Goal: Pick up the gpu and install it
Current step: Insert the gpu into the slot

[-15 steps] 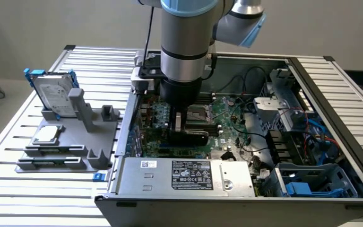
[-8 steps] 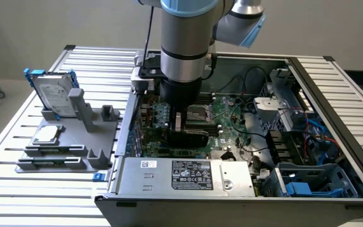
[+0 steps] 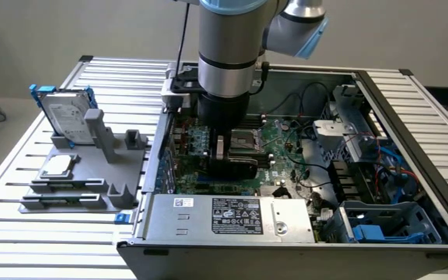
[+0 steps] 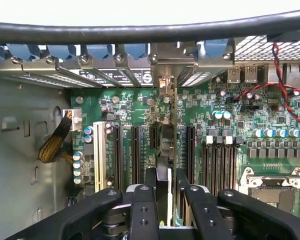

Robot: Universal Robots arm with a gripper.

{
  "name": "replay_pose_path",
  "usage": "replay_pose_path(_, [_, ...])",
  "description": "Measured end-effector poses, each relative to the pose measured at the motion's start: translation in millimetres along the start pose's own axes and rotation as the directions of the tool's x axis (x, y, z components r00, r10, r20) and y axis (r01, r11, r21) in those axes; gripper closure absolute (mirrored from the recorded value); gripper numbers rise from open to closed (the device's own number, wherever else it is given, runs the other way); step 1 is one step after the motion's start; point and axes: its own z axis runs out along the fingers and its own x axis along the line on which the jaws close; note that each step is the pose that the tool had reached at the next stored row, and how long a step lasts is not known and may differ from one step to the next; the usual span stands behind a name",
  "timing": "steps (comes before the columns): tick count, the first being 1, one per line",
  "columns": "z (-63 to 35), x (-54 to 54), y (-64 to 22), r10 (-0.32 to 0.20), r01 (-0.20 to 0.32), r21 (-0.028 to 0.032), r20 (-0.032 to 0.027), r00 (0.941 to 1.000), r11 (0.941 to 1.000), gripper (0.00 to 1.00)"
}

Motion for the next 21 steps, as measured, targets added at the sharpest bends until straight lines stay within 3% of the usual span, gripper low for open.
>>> replay_pose_path(3, [-0.3, 0.0, 0.0, 0.000, 0.000, -0.0001, 0.0051, 1.0000, 1.0000, 0.74])
replay_pose_path(10, [0.5, -0.1, 0.0, -0.001, 0.001, 0.0002, 0.0254, 0.9997, 1.0000, 0.74])
replay_pose_path(21, [8.5, -0.1, 0.8, -0.001, 0.001, -0.0001, 0.0348, 0.9994, 1.0000, 0.74])
